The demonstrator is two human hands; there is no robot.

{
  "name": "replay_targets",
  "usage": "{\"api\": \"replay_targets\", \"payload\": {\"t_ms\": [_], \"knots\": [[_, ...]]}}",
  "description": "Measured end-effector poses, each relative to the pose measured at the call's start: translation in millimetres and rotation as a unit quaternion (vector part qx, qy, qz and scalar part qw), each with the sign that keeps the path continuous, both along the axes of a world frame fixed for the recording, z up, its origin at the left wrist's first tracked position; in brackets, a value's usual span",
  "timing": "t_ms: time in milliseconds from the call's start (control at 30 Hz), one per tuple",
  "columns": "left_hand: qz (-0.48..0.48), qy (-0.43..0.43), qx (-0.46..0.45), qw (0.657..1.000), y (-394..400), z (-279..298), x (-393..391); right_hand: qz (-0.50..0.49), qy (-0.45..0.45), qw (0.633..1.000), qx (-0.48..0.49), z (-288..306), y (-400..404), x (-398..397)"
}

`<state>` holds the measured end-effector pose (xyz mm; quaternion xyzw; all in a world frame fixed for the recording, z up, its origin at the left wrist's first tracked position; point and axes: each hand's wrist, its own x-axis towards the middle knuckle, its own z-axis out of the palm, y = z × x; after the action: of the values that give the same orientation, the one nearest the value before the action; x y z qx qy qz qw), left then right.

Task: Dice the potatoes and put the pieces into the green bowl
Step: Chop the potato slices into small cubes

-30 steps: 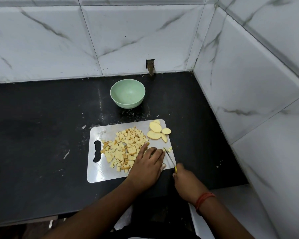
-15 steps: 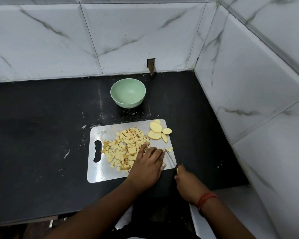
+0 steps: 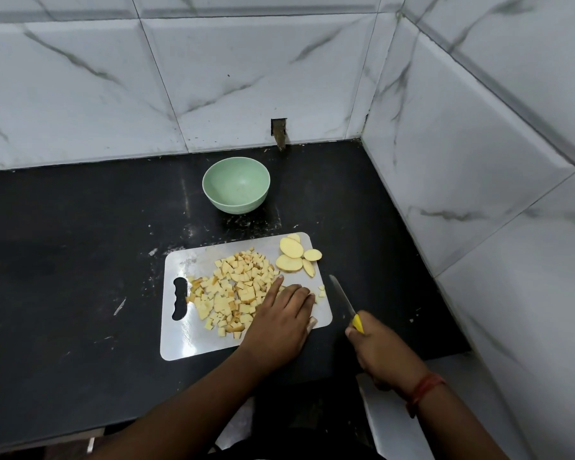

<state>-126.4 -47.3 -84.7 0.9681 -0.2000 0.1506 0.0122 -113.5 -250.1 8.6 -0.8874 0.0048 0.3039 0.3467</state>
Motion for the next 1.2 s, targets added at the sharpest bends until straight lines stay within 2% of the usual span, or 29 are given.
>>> {"api": "replay_targets", "payload": {"t_ms": [167, 500, 633, 833, 967, 1200], "knots": [[-0.061, 0.034, -0.006, 0.998, -14.5, 9.7, 18.9, -0.035, -0.013, 0.999, 0.018, 3.0, -1.2, 3.9], [-0.035, 0.074, 0.019, 0.996, 22.5, 7.6, 11.0, -0.025, 0.008, 0.998, 0.05, 2.3, -3.1, 4.7], [-0.025, 0.084, -0.006, 0.996, 18.6, 20.5, 24.8, -0.015, 0.008, 0.998, 0.053, 4.1, 1.4, 3.9], [-0.02, 0.108, 0.083, 0.991, 9.9, 35.9, 56.3, -0.001, 0.003, 0.999, 0.045, 6.7, 3.4, 4.4], [-0.055, 0.105, 0.098, 0.988, 6.0, 35.6, 60.1, -0.017, 0.009, 0.998, 0.055, 5.5, 0.9, 4.5], [-0.078, 0.104, 0.049, 0.99, 3.2, 29.5, 54.8, -0.022, -0.002, 0.998, 0.057, 0.5, -3.4, 5.5]]}}
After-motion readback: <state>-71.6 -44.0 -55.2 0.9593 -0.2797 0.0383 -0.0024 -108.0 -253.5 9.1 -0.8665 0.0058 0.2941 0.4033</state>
